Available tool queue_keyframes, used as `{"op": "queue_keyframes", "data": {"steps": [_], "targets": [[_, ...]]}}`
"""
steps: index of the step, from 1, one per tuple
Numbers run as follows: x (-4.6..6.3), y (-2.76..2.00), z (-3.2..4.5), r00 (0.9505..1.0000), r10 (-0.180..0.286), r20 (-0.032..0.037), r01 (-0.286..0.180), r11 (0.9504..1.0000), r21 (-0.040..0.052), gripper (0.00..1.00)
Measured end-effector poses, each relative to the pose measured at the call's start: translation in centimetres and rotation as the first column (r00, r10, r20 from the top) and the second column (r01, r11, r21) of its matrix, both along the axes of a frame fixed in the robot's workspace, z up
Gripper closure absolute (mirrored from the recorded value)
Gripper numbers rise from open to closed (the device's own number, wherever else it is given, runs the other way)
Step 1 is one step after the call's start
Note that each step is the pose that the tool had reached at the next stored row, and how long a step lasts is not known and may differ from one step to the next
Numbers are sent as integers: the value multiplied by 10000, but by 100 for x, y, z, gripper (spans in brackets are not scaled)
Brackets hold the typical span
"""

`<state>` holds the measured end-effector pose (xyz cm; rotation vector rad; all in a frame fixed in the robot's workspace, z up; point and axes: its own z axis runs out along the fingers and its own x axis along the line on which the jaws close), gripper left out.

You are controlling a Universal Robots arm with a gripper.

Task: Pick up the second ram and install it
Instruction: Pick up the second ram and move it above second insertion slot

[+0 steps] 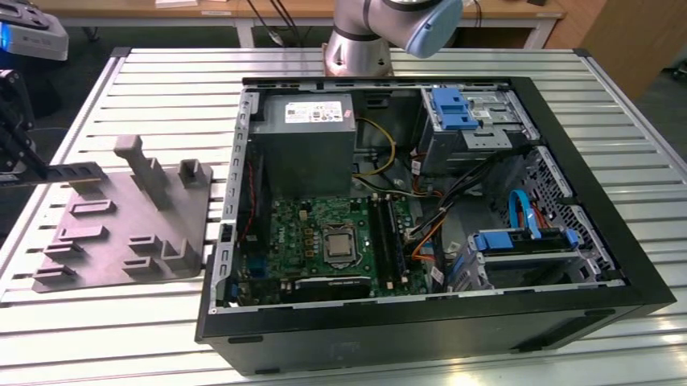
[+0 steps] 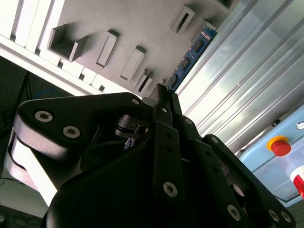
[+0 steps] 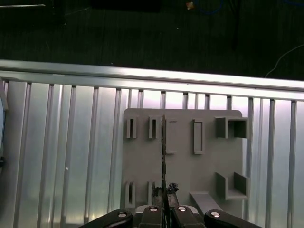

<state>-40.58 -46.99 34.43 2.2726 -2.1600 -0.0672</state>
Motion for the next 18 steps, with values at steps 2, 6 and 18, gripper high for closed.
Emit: {"op": "queue_keyframes", "data": {"steps": [2,6,18], "targets": [[0,0,17,10000,0,-1,0,10000,7,86],[0,0,54,10000,0,-2,0,10000,20,86],[0,0,247,10000,0,0,0,10000,86,86]]}}
